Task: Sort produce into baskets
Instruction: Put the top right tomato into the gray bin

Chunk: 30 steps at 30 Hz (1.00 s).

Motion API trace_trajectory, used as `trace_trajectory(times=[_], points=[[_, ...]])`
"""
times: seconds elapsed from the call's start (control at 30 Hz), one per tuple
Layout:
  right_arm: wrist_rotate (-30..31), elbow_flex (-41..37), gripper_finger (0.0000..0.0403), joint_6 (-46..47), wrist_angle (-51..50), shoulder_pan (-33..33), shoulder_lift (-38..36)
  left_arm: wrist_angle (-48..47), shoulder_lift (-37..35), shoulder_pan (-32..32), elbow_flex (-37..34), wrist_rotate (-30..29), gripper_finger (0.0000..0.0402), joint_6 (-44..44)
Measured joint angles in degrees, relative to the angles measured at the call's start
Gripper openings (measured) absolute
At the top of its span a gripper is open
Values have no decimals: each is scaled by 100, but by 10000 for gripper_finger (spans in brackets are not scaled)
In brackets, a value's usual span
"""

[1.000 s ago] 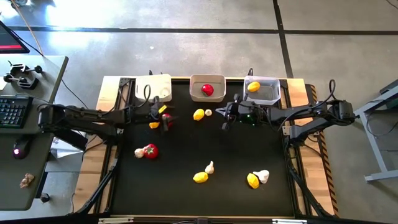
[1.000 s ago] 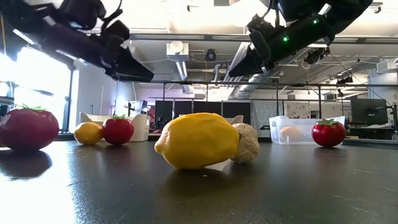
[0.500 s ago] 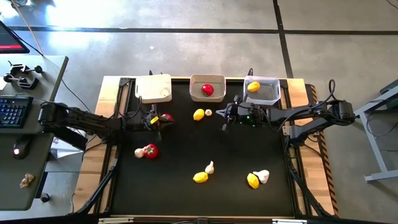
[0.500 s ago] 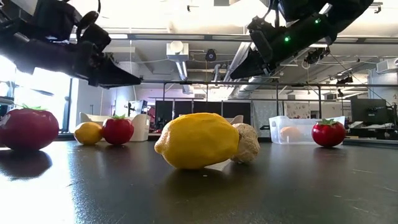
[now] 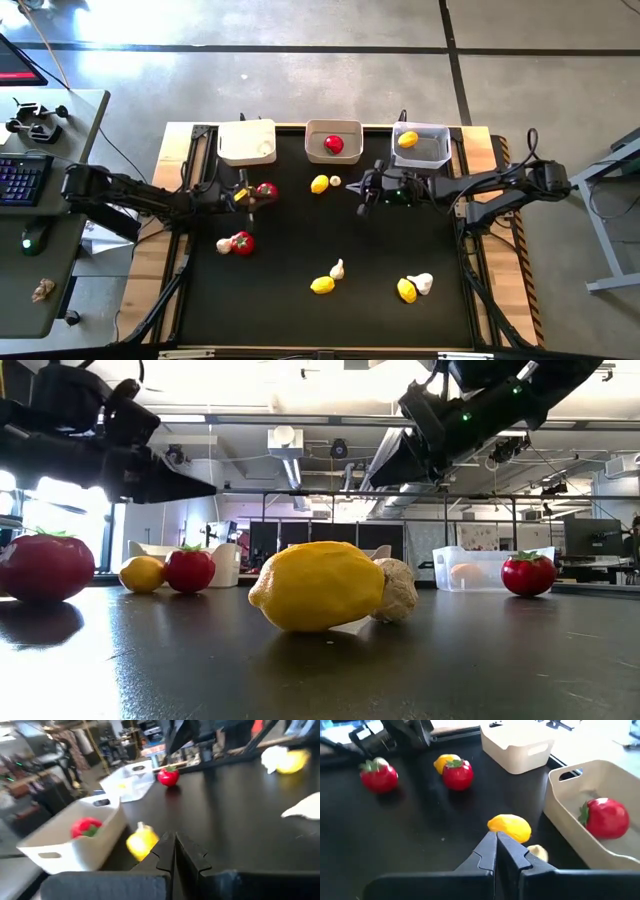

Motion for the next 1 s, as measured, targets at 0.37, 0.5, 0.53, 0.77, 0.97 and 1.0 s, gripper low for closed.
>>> trace_trajectory(times=[0.37,0.5,0.53,0.77,0.97,1.0], points=[[-29,0,0,-656,294,-53,426,-78,240,916,96,965,0,-85],[-30,-2,0,-777,452,-75,507,91,520,920,-55,958,0,-108],[-30,-2,0,-816,556,-75,507,273,597,894,-87,957,0,12],[-28,0,0,-411,820,129,501,1343,892,1026,-6,894,0,356],[737,-86,0,271,975,885,843,806,1012,772,-6,1395,0,-504],[865,-58,0,243,995,962,912,832,1046,708,-4,1409,0,-550]])
